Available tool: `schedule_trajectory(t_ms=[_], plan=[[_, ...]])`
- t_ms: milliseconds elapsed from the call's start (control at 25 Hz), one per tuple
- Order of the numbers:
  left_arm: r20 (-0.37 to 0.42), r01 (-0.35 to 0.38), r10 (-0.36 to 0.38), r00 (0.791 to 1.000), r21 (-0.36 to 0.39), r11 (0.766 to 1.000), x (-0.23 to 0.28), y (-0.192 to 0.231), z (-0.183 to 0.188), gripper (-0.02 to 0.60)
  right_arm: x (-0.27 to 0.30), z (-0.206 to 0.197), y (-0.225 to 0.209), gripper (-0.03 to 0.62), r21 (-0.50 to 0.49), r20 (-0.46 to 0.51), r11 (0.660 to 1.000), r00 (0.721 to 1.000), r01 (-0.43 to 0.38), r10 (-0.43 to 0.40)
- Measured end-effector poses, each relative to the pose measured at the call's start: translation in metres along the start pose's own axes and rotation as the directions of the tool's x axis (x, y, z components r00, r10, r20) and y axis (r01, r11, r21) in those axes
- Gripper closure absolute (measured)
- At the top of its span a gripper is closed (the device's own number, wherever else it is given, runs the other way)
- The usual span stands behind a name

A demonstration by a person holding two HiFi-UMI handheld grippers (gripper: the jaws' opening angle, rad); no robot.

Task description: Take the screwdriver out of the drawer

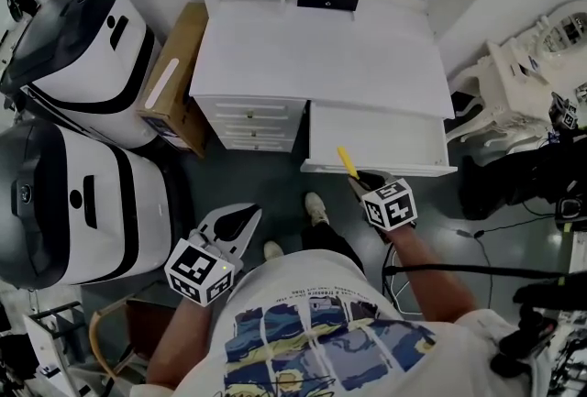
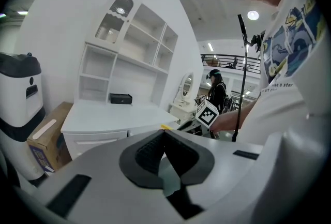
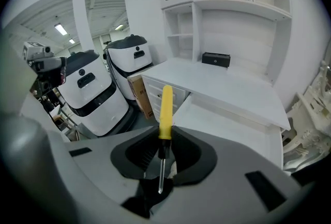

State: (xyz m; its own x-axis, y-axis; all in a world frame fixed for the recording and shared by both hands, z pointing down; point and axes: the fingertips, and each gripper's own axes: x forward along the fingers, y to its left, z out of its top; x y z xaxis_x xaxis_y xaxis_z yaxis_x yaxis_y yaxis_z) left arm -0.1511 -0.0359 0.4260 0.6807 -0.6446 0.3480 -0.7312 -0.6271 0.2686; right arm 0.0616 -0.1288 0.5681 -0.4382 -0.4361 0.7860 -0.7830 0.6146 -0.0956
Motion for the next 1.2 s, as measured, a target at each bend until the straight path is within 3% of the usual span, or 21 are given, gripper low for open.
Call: schedule_trajectory(t_ms=[560, 1200], plan=[[0.007, 0.025, -0.025, 1.0, 0.005, 1.0, -0.021, -0.017, -0.02, 0.568, -0.039, -0.008, 0.055, 0.499, -0.018, 0.057, 0.999, 0.998, -0.027, 0.028], [-0.003, 0.02, -0.02, 1.0, -0.001, 1.0, -0.029, -0.025, -0.031, 0.568, -0.051, -0.005, 0.08, 0.499, -0.058, 0.074, 0.997, 0.995, -0.056, 0.06]])
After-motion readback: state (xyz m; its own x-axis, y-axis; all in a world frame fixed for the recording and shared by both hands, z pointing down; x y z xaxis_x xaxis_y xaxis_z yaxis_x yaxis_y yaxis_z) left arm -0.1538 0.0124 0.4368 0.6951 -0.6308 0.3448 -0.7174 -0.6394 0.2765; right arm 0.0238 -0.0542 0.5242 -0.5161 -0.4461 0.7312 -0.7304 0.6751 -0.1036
